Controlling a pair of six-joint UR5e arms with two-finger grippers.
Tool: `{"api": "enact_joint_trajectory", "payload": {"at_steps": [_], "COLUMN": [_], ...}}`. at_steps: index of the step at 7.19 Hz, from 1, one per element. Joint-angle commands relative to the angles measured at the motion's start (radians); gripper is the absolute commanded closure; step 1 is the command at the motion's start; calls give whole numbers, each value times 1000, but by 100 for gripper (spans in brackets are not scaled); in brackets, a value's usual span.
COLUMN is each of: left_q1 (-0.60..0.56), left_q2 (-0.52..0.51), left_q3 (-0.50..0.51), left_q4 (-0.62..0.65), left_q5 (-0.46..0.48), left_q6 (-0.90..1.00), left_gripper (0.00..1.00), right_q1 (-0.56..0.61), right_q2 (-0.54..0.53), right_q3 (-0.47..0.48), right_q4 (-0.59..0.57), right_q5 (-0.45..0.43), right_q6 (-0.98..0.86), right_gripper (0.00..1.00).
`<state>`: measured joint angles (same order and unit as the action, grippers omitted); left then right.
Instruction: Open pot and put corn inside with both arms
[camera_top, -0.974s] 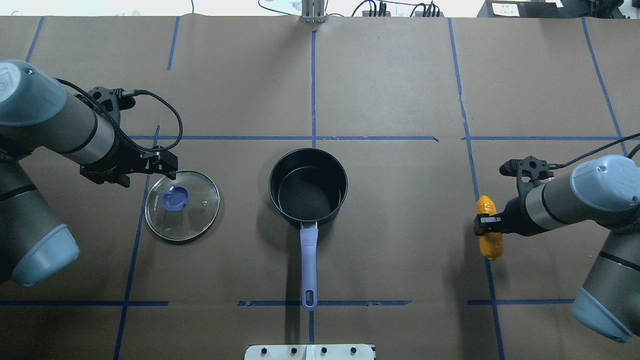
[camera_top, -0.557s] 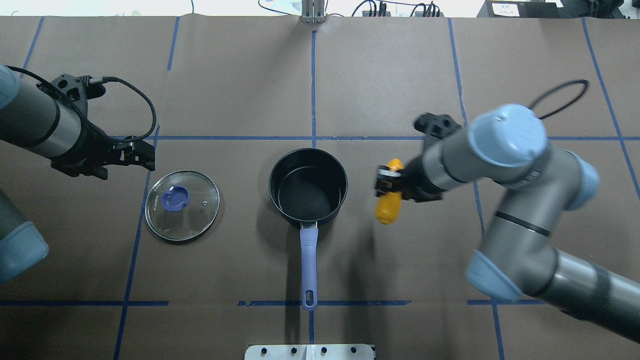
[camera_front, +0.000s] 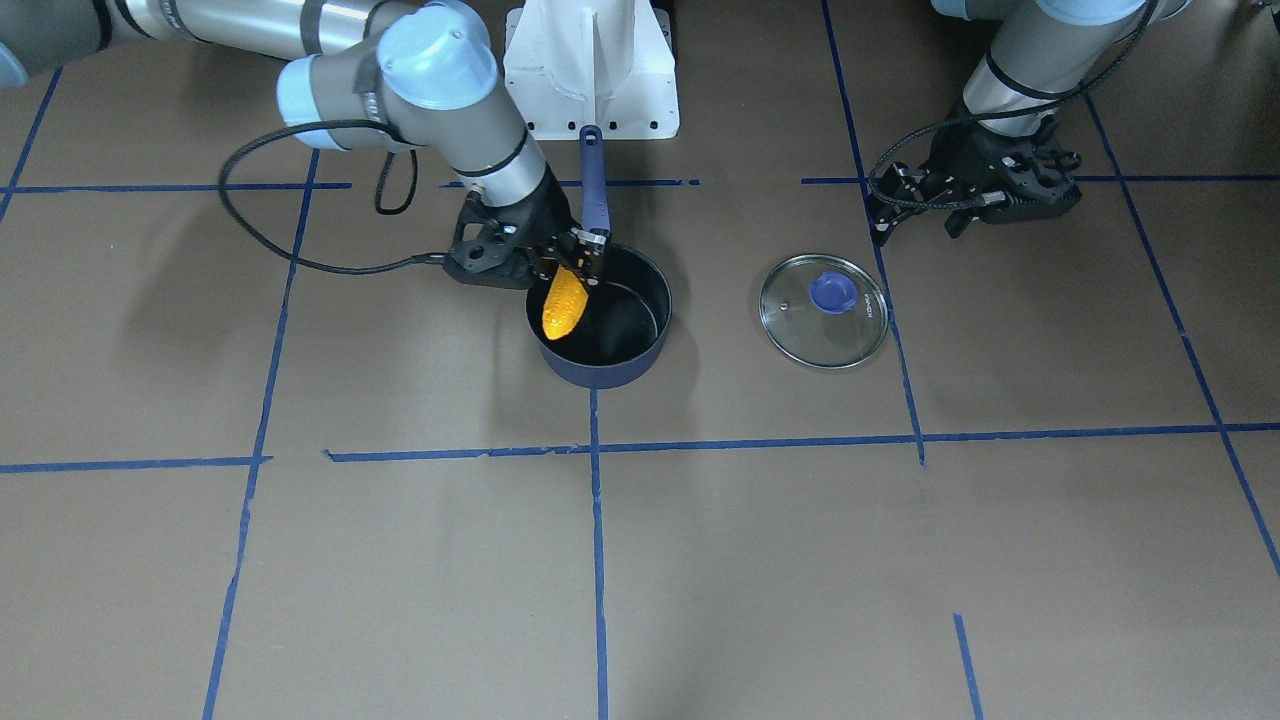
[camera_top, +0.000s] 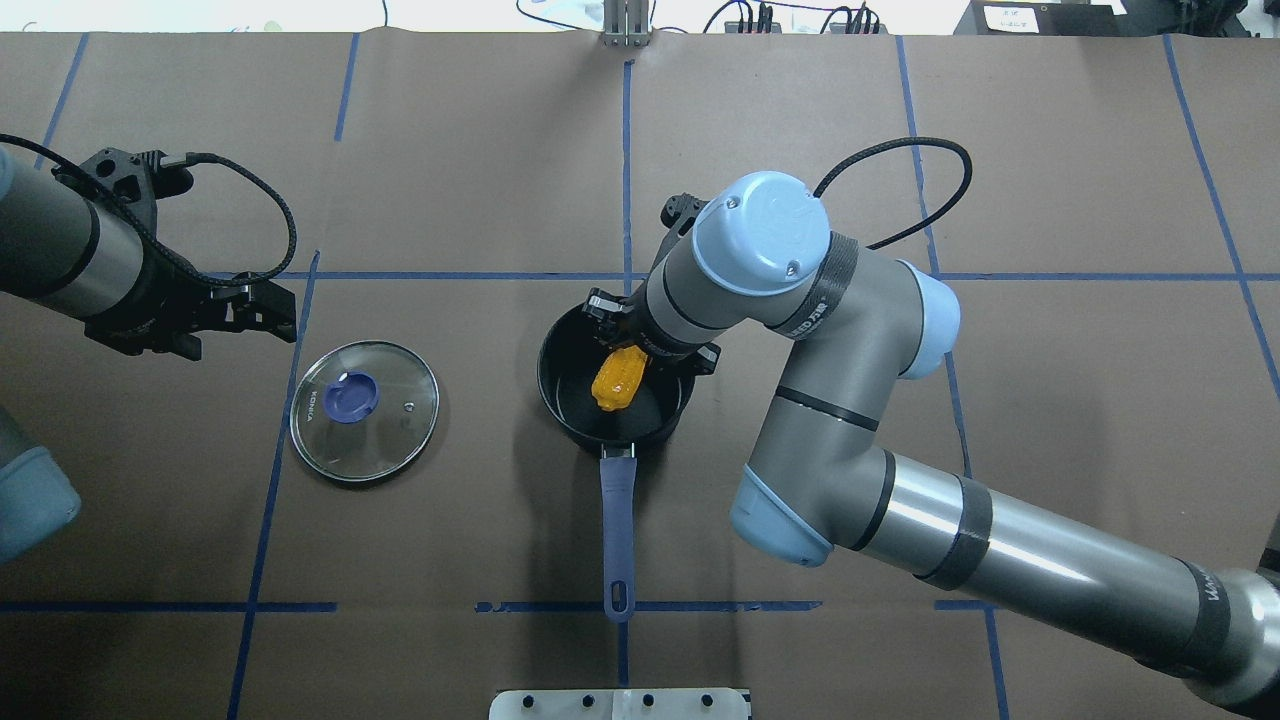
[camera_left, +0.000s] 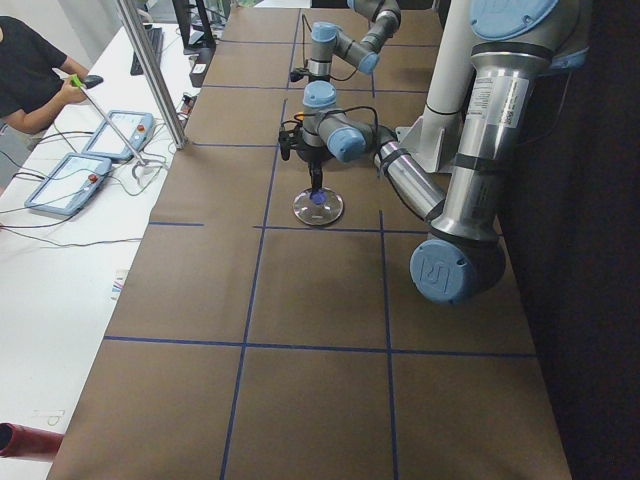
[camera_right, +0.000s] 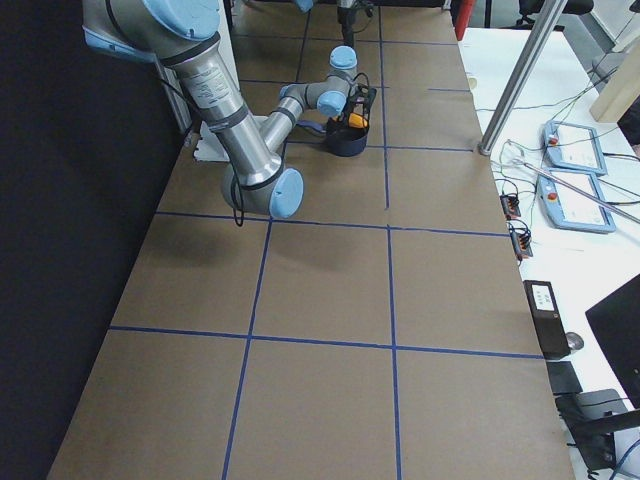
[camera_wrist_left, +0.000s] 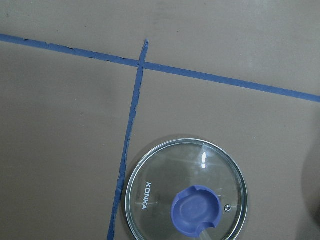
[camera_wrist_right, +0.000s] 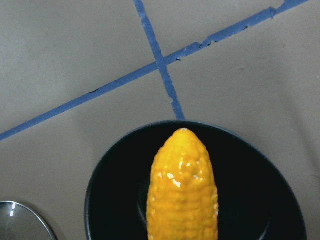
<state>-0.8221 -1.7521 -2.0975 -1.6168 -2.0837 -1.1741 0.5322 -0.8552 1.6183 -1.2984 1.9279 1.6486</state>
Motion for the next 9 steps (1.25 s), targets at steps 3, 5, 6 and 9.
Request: {"api": "enact_joint_trajectory", "payload": {"at_steps": [3, 5, 6, 9], "left_q1": [-5, -96, -171, -514], "left_q2": [58, 134, 190, 255], "left_q3": [1, 8, 17, 162], "left_q4": [-3, -3, -2, 31], "left_q5": [-3, -45, -118, -238], "left_q6": [119, 339, 508, 1046], "left_gripper": [0, 0, 0, 0], "right_q1": [-14, 154, 299, 660], "right_q2": [-69, -296, -411, -780], "right_q3": [53, 223, 265, 285], "right_q4": [1, -9, -9, -12], "right_q5": [5, 182, 307, 500], "right_q6": [-50, -195, -319, -972], "right_gripper": [0, 0, 0, 0]}}
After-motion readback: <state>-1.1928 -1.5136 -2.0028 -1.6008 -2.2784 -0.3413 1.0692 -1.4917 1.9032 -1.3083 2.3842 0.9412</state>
